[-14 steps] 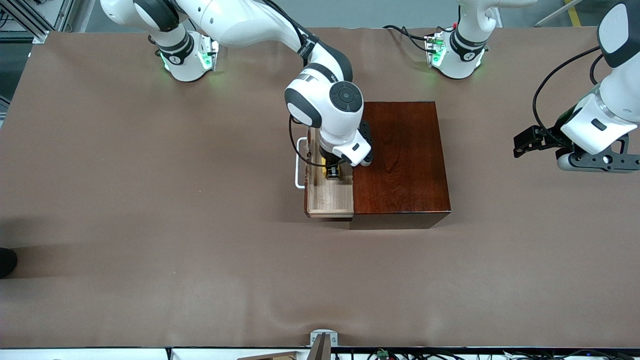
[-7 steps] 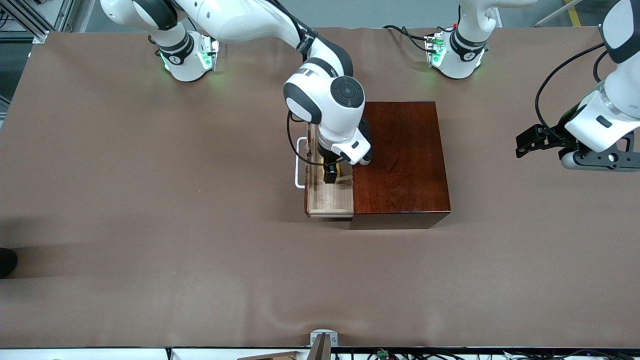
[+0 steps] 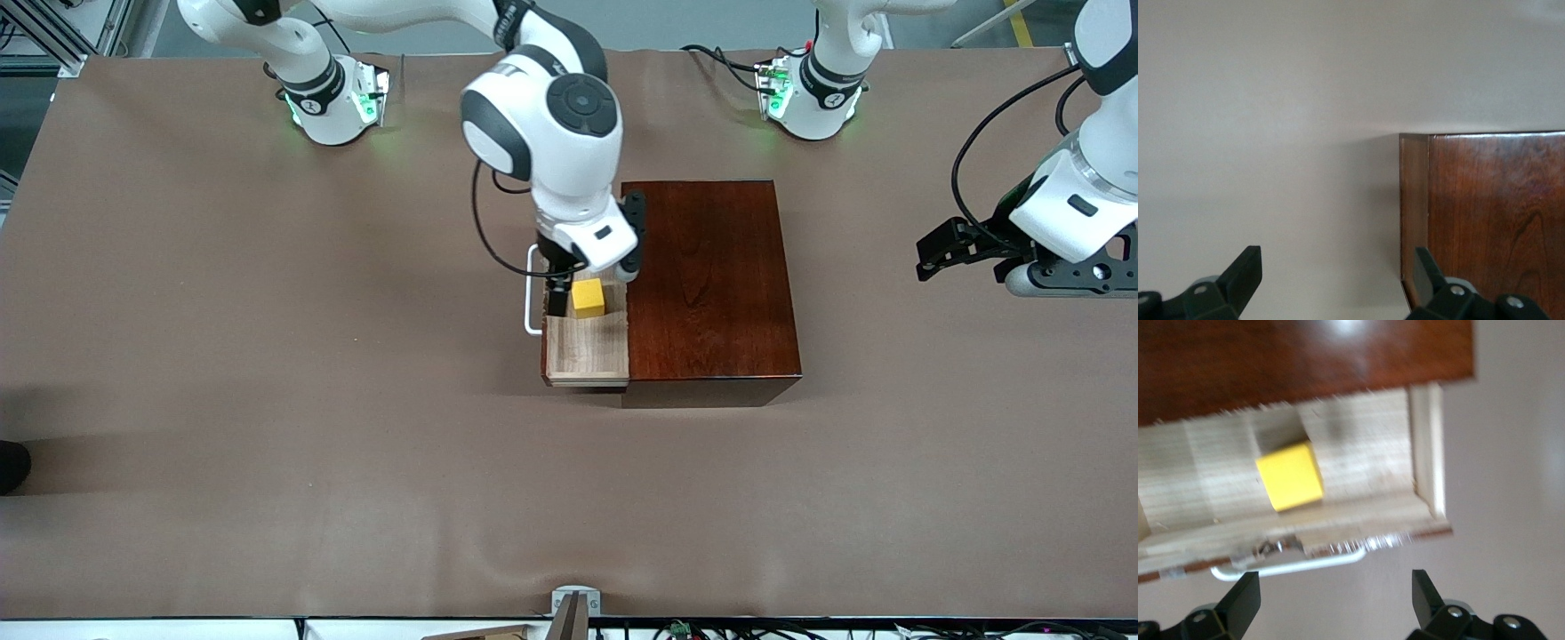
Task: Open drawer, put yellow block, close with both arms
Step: 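Withdraw the right gripper while the left gripper moves toward the drawer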
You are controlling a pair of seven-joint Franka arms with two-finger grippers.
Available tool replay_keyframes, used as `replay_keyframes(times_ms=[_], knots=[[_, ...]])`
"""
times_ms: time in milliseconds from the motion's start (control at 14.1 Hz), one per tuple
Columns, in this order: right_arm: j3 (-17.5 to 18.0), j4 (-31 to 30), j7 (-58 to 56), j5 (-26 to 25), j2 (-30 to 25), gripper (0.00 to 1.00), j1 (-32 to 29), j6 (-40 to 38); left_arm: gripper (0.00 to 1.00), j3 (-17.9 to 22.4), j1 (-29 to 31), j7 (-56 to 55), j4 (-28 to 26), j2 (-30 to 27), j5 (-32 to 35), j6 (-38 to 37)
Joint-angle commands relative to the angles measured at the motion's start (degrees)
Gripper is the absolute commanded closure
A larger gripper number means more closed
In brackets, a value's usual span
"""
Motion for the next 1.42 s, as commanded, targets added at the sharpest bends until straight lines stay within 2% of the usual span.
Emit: replay_keyframes(times_ms=[0,142,427,569,712,925,1139,1281,1352], knots=[[0.7,-1.6,3.9,-0.3,-2.9,0.0,-5.2,-4.6,0.0,-1.2,-0.8,-0.9,1.5,0.7,-1.0,-3.5],[0.6,-1.7,5.5,-0.4,-4.6,0.0,-9.9,-7.4,0.0,-4.8,-0.8,-1.1,1.4,0.5,-1.1,-7.7],[0.7,-4.2,5.6,-0.2,-10.1,0.0,-21.2,-9.8,0.0,-11.8,-2.0,-1.1,1.6,0.9,-1.1,-8.0],[0.8,-5.2,6.9,0.6,-13.0,0.0,-26.6,-11.6,0.0,-18.4,-2.2,0.1,1.7,1.0,-1.1,-6.9],[0.7,-6.3,7.4,4.4,-16.2,0.0,-31.6,-15.9,0.0,-24.9,-2.2,4.0,3.9,0.8,-1.1,-6.4],[-0.1,-12.5,7.6,4.9,-23.7,0.0,-37.9,-16.6,0.0,-31.7,-2.6,16.5,6.9,2.2,-2.0,-5.2],[-3.5,-16.4,12.5,5.6,-29.0,0.0,-40.8,-16.5,0.0,-35.6,-5.8,25.3,13.1,13.5,-3.4,2.1],[-5.7,-21.0,12.8,8.4,-33.0,0.0,-43.4,-15.2,0.0,-35.1,-11.2,29.2,16.7,22.3,-1.3,9.9],[-6.0,-25.3,12.9,9.4,-36.0,0.0,-45.1,-12.7,0.0,-35.0,-13.5,29.5,18.0,25.6,1.6,13.7]])
